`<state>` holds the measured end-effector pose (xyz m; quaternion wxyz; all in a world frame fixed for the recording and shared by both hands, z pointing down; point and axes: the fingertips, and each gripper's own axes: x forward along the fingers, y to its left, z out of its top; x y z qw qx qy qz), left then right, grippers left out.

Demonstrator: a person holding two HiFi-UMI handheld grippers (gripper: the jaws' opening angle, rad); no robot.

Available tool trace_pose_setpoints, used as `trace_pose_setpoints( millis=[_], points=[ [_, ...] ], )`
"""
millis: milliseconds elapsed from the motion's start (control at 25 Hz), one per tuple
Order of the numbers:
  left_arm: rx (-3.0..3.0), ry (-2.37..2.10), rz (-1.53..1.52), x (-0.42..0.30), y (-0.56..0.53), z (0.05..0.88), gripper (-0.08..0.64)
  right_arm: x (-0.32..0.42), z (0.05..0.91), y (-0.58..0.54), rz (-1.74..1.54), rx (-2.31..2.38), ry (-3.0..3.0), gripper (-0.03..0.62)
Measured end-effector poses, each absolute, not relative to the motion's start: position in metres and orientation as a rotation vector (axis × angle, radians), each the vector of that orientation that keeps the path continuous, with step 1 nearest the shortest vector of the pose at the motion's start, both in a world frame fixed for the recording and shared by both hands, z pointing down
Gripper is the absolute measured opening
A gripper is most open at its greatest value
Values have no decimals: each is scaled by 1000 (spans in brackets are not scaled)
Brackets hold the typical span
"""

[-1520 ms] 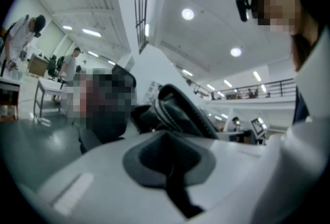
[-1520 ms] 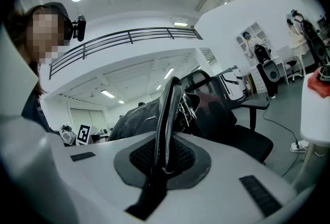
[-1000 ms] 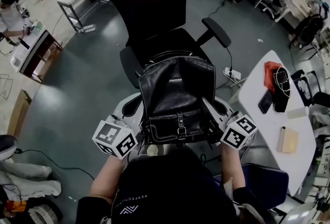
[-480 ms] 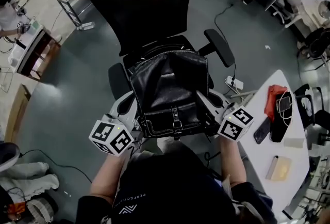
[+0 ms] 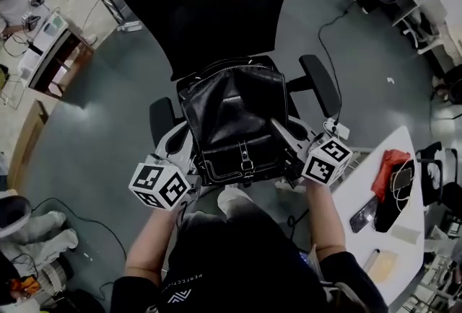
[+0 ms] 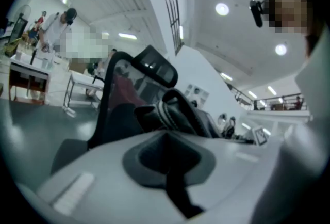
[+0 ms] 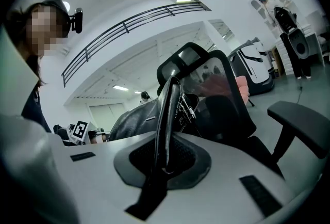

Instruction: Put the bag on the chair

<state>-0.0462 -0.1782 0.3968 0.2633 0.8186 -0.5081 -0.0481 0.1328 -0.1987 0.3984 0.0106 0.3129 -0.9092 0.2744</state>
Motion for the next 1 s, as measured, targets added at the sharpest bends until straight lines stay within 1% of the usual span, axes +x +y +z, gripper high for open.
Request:
trace_pose_setpoints(
  millis=[520,1000],
  points=[
    [2035,-1541,-61,-67,-240,460,2,108,471,-284,949,771,-2863,21],
    [1898,-1592,46,-88,-288,528,2,85,551,-337,951,769,-2806,23]
  ],
)
